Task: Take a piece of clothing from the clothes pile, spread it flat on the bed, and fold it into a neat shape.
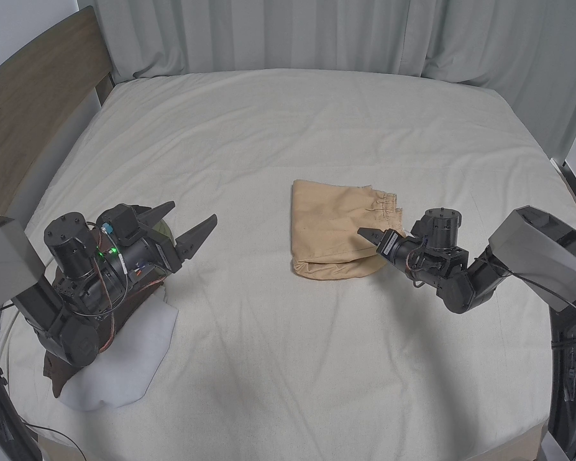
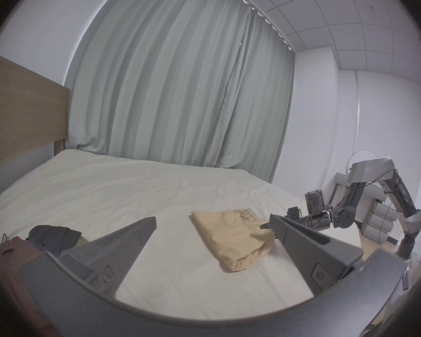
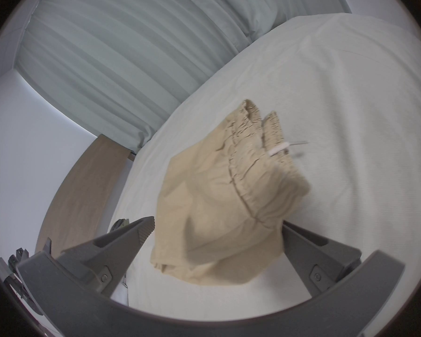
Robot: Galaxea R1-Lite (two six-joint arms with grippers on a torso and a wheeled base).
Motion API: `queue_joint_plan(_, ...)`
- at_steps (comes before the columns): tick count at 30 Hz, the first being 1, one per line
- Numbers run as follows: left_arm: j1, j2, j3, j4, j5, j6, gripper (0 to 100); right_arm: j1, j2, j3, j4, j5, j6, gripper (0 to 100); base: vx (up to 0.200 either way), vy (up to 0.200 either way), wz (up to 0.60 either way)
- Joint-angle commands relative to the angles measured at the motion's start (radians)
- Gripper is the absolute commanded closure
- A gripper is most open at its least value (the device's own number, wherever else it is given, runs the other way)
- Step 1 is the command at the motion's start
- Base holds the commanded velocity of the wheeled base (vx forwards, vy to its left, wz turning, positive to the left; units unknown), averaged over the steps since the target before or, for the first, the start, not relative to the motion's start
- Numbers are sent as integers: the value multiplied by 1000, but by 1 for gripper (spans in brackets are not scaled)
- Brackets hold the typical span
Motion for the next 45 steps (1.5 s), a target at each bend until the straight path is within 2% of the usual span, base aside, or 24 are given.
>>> queue_joint_plan(1, 0, -5, -2, -1, 0, -1, 0, -38, -68, 88, 1, 3, -21, 0, 0, 0, 0)
queue_joint_plan(8, 0, -14, -3, -1, 0, -2, 0, -94, -150, 111, 8, 5, -80, 0, 0, 0, 0)
queue_joint_plan(11, 0, -14, -5, -1, 0, -4, 0, -94, -177, 108, 8, 5, -81, 0, 0, 0, 0)
queue_joint_plan(22, 0, -16, -5, -1, 0, -4, 0, -6, -146, 51, -4, 5, -77, 0, 0, 0, 0)
queue_joint_plan(33, 5, -16, -5, -1, -2, -7, 0, 23, 5, -10, -13, -23, -75, 0, 0, 0, 0)
queue_joint_plan(45, 5, -16, -2, -1, -2, -5, 0, 35, 42, -10, -36, -26, -77, 0, 0, 0, 0)
